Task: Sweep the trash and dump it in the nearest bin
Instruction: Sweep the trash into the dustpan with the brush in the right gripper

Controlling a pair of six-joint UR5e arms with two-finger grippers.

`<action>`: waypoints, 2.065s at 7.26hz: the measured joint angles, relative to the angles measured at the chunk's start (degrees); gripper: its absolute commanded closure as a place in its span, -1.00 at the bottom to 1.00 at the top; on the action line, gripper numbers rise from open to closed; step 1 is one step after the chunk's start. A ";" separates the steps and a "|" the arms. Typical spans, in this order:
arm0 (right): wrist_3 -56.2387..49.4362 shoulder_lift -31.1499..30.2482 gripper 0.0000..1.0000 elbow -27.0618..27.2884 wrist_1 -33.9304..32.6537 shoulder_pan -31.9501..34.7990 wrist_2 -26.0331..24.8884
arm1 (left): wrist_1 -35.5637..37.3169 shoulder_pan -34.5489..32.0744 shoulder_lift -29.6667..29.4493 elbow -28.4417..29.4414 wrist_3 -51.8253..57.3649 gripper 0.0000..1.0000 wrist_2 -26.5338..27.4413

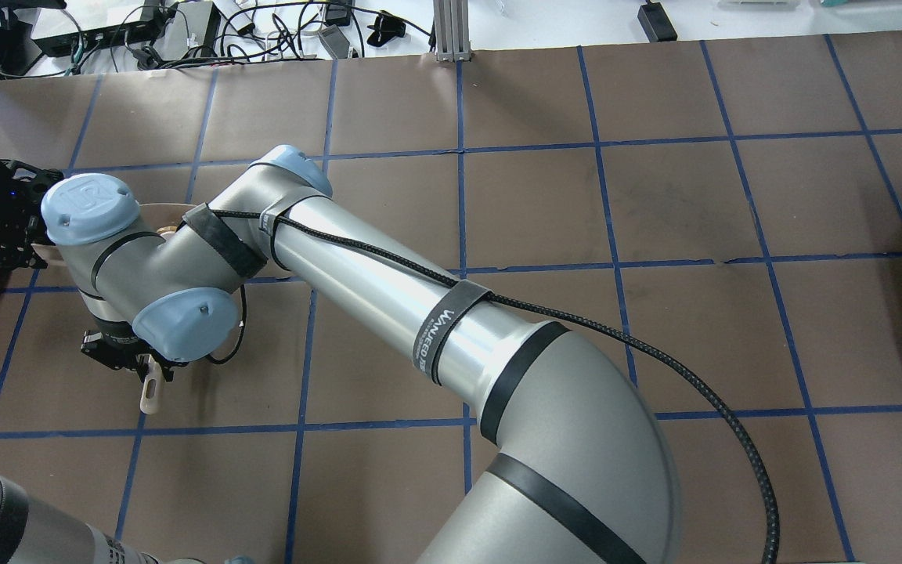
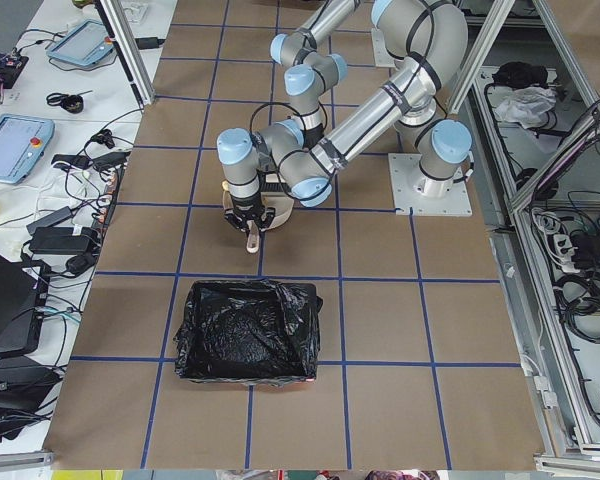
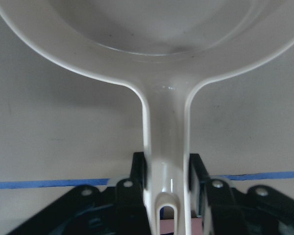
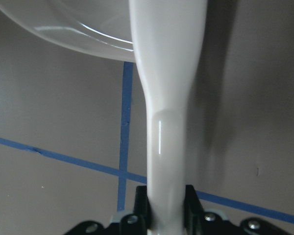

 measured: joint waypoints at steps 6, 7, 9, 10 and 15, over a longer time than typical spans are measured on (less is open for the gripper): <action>29.78 -3.45 1.00 1.04 6.07 -1.37 -6.56 | 0.18 0.00 -0.23 -0.05 -0.22 1.00 0.00; 34.14 -2.74 1.00 0.14 6.28 -3.11 -6.36 | 0.23 0.00 -0.23 -0.05 -0.21 1.00 0.00; 36.99 1.10 1.00 -4.96 6.33 -5.84 -5.90 | 0.45 0.00 -0.30 0.13 -0.08 1.00 0.07; 37.02 4.32 1.00 -9.24 6.45 -6.62 -5.79 | 0.62 0.00 -0.48 0.42 0.17 1.00 0.13; 11.75 8.29 1.00 -14.73 14.91 -7.10 -4.45 | 0.86 0.00 -1.97 2.40 0.25 1.00 0.00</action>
